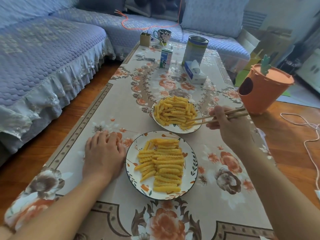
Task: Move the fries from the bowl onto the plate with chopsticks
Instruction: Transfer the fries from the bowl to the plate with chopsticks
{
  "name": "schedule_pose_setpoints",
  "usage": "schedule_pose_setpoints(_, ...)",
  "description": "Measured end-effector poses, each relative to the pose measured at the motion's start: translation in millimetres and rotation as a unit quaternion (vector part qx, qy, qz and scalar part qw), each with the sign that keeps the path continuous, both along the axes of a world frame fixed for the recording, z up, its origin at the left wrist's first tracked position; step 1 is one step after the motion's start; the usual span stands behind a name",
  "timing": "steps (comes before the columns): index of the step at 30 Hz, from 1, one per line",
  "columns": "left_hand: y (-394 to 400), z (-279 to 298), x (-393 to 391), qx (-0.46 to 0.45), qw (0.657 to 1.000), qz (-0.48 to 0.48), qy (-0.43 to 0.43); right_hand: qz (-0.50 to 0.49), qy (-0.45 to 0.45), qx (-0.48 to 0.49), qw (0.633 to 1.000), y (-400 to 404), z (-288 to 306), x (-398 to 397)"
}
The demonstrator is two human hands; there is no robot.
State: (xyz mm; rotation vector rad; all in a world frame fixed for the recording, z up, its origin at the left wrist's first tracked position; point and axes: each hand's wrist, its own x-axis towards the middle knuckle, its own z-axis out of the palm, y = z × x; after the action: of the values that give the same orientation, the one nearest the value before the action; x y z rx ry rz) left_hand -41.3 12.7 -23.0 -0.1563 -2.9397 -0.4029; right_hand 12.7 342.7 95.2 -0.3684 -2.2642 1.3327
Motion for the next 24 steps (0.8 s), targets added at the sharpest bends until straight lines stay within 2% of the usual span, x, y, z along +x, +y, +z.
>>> schedule_pose_setpoints(3,-1,0,0,-0.002,1.0,0.0,-0.002,0.013,-0.006,0.022,1.0,-1,-4,-6)
schedule_pose_setpoints(10,-1,1,1,-0.003,1.0,0.0,-0.003,-0.015,0.039,-0.029,0.999,-6,9,3)
schedule_pose_setpoints(15,0,3,1,-0.005,1.0,0.0,-0.008,-0.042,0.058,-0.154,0.985,-18,38,29)
schedule_pose_setpoints(20,1,5,4,0.002,1.0,0.004,-0.006,-0.069,-0.028,-0.228,0.971,-20,46,66)
schedule_pose_setpoints(24,2,5,4,-0.001,1.0,0.004,-0.007,-0.091,-0.086,-0.198,0.972,-16,35,83)
